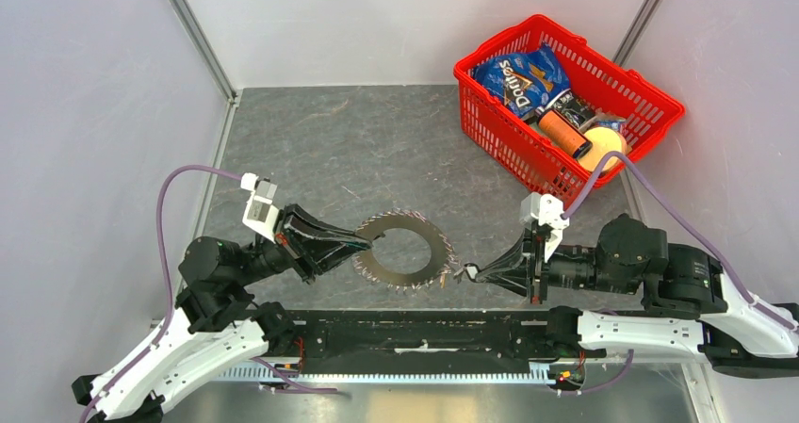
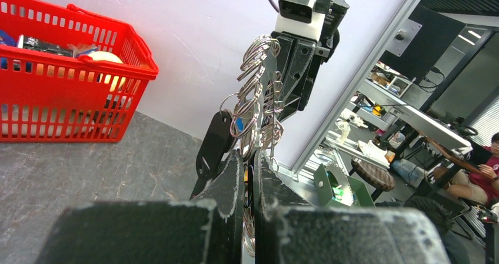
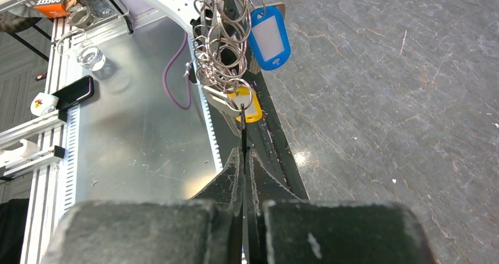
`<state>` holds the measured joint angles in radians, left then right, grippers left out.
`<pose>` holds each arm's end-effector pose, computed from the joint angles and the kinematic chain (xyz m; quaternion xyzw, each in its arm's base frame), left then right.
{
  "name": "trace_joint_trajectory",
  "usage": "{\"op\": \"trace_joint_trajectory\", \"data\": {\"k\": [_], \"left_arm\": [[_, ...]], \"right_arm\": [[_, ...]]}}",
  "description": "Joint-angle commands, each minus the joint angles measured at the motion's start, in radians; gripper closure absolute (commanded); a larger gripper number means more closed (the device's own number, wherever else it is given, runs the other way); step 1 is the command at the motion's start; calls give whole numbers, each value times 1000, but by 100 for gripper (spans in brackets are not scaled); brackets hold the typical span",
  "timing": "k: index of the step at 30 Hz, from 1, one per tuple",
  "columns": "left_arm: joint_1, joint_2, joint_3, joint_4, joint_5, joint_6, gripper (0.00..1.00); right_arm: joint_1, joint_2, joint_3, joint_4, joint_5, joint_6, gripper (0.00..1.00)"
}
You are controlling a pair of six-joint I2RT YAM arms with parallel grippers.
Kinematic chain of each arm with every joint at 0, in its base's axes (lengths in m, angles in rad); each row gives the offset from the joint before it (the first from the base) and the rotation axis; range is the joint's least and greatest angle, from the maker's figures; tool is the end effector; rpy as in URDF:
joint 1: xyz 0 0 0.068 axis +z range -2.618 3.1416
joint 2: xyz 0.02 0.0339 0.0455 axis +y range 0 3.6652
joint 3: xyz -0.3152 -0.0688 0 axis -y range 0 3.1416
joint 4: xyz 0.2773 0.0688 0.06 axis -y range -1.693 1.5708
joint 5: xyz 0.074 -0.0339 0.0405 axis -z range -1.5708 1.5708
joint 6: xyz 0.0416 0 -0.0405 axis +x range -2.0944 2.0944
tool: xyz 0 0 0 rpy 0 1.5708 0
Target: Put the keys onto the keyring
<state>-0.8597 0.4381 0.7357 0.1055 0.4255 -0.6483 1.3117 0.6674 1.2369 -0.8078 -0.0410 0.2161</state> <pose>0.0425 -0.0756 0.4298 0.2320 0.5172 -0.6431 0.5148 0.0204 0.0835 0.4814 -0.4202 0.6644 0.4391 0.4351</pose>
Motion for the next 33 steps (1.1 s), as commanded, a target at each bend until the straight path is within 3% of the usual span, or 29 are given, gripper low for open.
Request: {"op": "trace_joint_trajectory", "data": {"k": [1,6,12,16,33], "left_arm": [[0,-3,59,113,10,-40,98],[1,7,62,129,20,-50,98],[1,10,64,132,21,-54,98],[0,13,64,132,21,-56,98],[0,23,61,107,-13,-66,98]], "right_arm": [[1,-3,-22,15,0,-14,100],[0,-3,-25,33,-3,-10,98],[1,-3,-19,42,1,-13,75],[0,-5,5,45,13,-22,65],[1,118,169,121,-73,-124,59]]}}
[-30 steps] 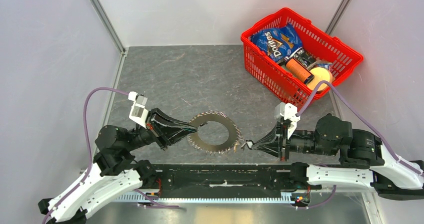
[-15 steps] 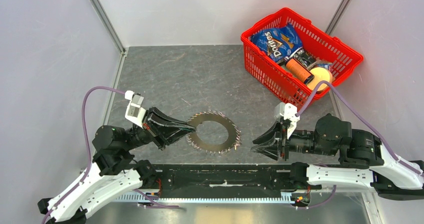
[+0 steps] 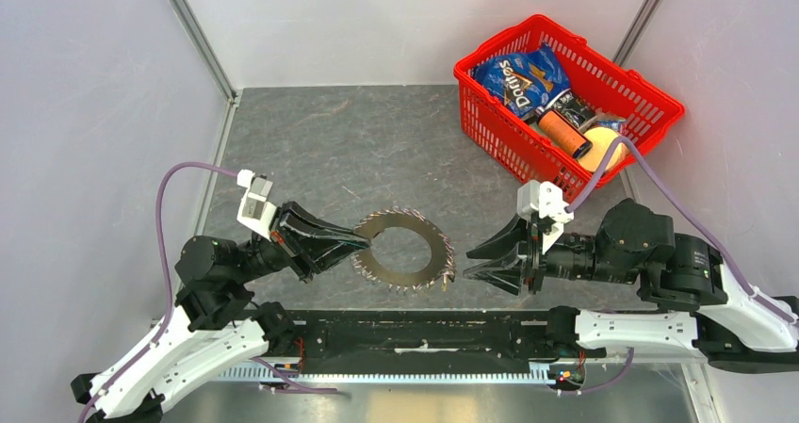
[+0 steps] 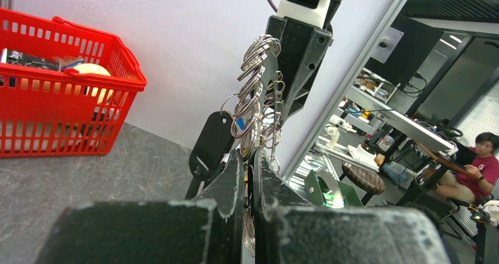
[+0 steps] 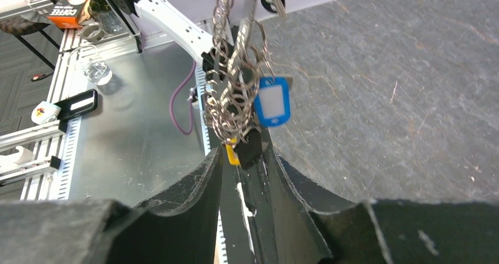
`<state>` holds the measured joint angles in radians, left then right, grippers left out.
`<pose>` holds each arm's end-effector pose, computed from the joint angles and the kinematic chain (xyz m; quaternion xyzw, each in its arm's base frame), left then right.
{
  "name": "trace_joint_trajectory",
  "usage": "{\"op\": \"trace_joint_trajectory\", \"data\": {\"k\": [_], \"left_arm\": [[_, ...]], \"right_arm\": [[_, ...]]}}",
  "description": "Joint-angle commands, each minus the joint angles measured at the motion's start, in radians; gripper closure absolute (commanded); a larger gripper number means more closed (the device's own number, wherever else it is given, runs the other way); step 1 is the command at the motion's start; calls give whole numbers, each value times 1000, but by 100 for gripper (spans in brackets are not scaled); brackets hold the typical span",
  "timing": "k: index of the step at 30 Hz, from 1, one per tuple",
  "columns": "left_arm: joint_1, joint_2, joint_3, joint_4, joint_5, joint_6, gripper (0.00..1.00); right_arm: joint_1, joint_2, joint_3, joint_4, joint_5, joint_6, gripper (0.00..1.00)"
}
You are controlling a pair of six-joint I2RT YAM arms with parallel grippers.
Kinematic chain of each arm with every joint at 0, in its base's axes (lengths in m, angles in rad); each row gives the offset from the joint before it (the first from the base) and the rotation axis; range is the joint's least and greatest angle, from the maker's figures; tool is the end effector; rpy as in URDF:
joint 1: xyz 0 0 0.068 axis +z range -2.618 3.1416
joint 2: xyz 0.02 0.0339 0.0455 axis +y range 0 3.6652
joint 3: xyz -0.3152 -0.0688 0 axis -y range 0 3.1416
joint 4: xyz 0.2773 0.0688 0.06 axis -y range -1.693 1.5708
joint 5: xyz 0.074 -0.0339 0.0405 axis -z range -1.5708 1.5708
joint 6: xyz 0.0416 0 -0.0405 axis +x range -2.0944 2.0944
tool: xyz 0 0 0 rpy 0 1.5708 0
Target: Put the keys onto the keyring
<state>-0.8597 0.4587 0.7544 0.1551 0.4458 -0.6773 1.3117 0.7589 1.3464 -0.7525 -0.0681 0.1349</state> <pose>0.0422 -0.0765 0.4399 0.2337 0.4988 -0.6587 0.5125 0.0236 0.1001 0.5151 -0.4415 0.6221 0.4471 0.4671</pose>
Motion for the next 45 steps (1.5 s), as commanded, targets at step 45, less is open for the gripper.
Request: {"op": "trace_joint_trajectory", "data": {"k": [45], "left_arm": [[1,-12,45,40,-41,-31,98]], "right_arm": [[1,6,-130,180,20,-8,60]]}}
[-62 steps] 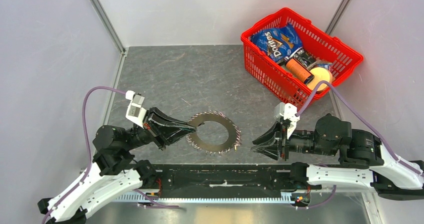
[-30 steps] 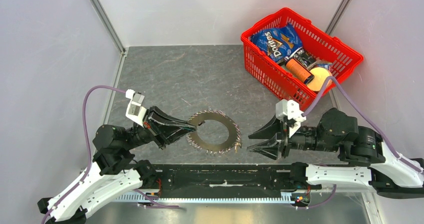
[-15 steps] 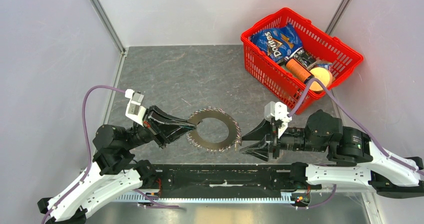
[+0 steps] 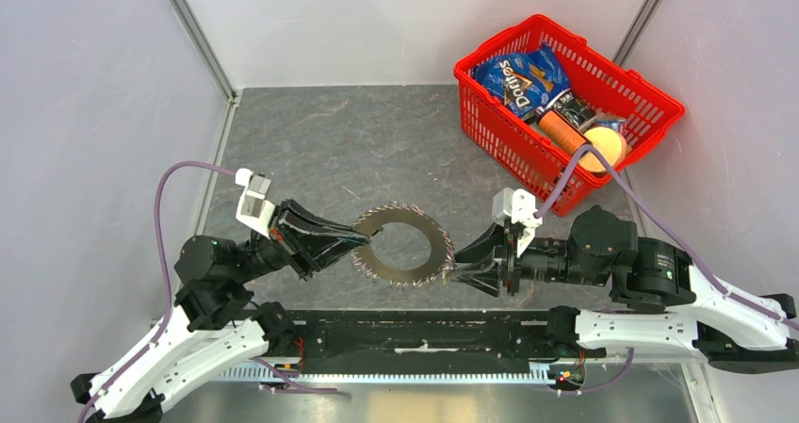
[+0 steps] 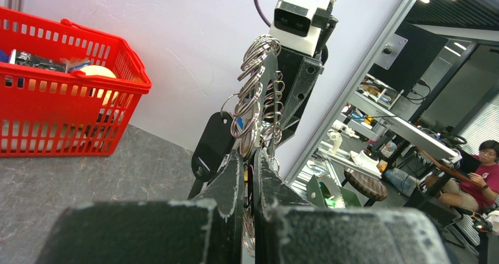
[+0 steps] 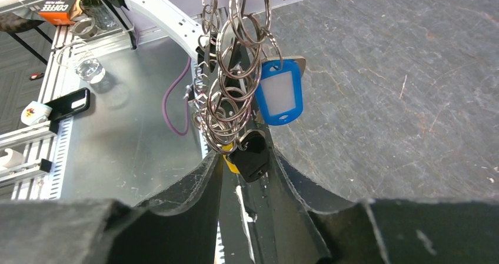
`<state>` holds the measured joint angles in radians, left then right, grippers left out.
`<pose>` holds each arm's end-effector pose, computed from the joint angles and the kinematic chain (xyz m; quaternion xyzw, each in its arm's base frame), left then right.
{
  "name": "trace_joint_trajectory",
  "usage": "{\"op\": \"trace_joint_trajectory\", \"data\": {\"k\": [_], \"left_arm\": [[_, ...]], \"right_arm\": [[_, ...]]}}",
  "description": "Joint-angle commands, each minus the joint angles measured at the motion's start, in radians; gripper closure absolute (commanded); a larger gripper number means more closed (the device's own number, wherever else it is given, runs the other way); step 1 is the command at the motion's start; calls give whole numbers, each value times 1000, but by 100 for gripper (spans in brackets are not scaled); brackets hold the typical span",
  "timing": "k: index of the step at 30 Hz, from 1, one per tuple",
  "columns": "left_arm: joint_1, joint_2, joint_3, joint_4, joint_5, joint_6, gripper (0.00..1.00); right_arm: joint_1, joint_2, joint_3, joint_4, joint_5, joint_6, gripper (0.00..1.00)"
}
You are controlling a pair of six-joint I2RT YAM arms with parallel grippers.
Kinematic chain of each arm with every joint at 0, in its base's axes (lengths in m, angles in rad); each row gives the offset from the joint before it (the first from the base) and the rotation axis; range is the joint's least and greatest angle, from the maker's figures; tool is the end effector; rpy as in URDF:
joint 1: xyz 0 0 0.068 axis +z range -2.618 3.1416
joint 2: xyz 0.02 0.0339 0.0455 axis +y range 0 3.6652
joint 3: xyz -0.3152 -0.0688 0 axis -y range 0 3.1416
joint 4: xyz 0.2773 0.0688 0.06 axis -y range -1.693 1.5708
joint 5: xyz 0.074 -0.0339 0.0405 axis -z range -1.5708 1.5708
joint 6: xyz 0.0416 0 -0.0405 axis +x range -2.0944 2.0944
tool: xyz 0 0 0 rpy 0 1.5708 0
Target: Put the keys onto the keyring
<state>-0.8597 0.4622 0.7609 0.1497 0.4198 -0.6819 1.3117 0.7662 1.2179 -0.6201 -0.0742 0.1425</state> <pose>0.0434 -0.0763 0.4415 0.2219 0.5028 -0.6564 0.5167 0.0303 0.1265 0.4877 -0.4413 0.6235 0.4497 0.4628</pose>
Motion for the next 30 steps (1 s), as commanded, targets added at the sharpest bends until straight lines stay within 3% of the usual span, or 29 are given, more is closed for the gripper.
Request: {"op": "trace_joint_trajectory", "data": {"k": [1,6,11,30], "left_arm": [[1,-17,38,46,-15,-25,98],[0,-19,38,45,-13,-24,98],[1,-22,39,44,-12,-23,98],[0,-62,39,0,-35,-7,98]], "right_arm": [[1,-1,-1,48,31,-16,62],[1,-1,-1,43,68,-18,78],[1,0,5,38,96,-21,100],[1,-58,95,-66,79,-57,100]]}}
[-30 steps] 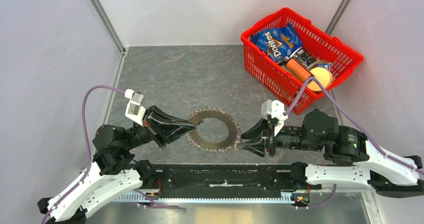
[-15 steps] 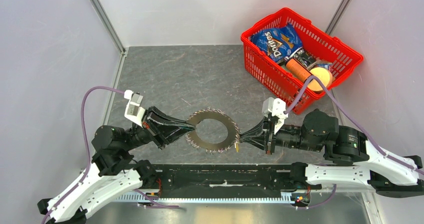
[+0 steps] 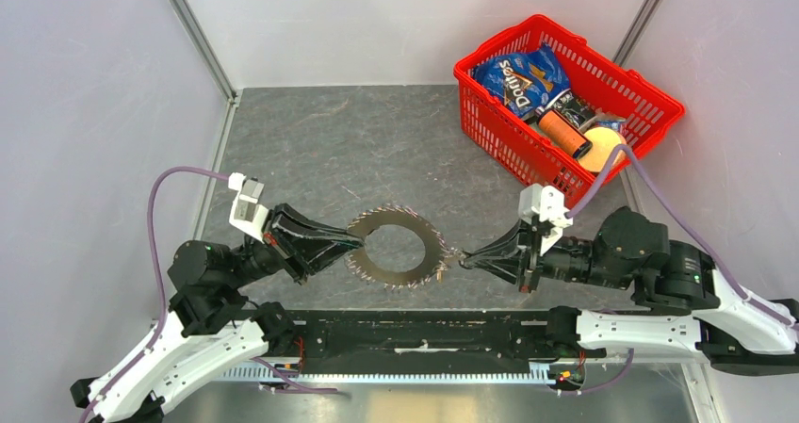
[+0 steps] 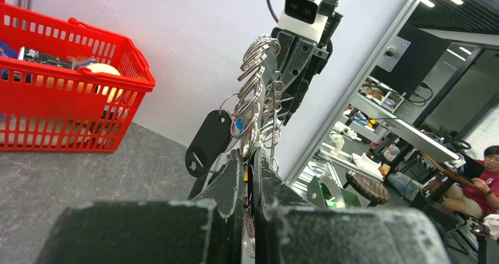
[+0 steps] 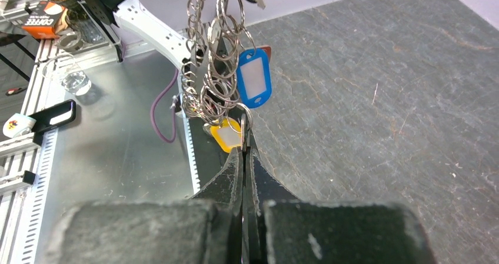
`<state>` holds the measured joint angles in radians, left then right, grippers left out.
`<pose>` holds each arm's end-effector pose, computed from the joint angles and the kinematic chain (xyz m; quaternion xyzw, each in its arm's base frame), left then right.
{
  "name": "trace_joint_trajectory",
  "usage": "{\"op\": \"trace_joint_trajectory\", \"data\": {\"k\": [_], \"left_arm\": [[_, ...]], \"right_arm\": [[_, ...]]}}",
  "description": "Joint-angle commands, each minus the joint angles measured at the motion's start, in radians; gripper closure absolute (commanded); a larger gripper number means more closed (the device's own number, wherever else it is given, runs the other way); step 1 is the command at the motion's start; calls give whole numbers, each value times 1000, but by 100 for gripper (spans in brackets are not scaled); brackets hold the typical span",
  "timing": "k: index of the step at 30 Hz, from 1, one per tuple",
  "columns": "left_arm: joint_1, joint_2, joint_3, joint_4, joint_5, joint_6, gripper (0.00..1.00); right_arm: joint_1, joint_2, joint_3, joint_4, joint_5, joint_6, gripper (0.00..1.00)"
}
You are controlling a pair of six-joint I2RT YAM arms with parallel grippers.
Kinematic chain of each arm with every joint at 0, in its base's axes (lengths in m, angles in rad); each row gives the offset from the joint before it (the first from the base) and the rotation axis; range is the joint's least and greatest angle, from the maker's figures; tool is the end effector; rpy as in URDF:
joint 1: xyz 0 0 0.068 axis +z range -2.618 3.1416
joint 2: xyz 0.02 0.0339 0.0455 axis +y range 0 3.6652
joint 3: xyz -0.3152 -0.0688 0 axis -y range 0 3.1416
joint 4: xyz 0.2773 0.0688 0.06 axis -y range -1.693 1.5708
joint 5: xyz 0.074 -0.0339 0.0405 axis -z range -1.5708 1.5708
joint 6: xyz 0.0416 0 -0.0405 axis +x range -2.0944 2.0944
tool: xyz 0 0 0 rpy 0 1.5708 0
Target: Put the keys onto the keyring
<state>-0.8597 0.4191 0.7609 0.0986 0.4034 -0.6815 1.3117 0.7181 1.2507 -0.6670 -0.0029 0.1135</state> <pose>0.0364 -0.0673 0.4391 0.2152 0.5076 -0.6533 0.5189 0.0269 0.1021 0.4979 -0.4254 0.6213 0.4310 0.4972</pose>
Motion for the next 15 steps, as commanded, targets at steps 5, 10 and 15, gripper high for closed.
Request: {"op": "trace_joint_trajectory", "data": {"k": [5,10,15], "left_arm": [[-1,-30,35,52,-23,-8,98],[0,-45,28,59,-23,-6,98],[0,-53,25,62,-25,-3,98]], "right_arm": [[1,-14,109,-53,24,-48,100],[1,0,146,-71,27,-66,100],[1,30,195,-93,29,-88,100]]}}
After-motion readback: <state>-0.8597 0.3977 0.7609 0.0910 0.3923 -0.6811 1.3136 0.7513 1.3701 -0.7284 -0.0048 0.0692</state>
